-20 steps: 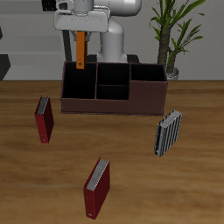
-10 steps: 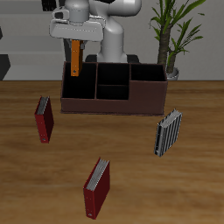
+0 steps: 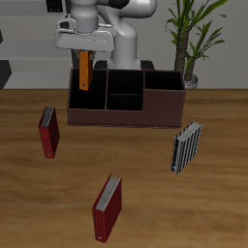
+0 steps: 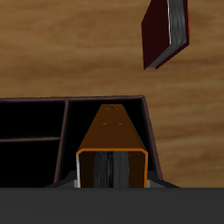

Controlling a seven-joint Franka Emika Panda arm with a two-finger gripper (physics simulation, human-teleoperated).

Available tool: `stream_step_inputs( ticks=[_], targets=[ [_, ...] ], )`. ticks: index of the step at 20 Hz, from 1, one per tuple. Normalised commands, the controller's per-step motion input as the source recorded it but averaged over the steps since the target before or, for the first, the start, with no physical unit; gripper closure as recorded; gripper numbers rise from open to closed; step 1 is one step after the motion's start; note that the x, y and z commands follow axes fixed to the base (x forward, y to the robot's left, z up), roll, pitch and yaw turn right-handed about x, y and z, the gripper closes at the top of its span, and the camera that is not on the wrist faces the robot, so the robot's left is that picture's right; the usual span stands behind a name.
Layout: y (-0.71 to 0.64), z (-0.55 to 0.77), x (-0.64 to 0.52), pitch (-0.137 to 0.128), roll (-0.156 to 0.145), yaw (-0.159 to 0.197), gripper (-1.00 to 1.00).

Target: Place the orange book into the back desk caddy's left compartment

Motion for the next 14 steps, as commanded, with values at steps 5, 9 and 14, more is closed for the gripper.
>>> stream_step_inputs(
  ticks=[5,9,14],
  targets=[
    [-0.03,-0.26,0.07,0.049,0.002,-0.011,1.0],
    [-0.04,-0.22,0.05,0.038,-0.005,-0.011,1.0],
    [-0.04,-0.25,0.08,0.034,-0.007,0.002,1.0]
  ],
)
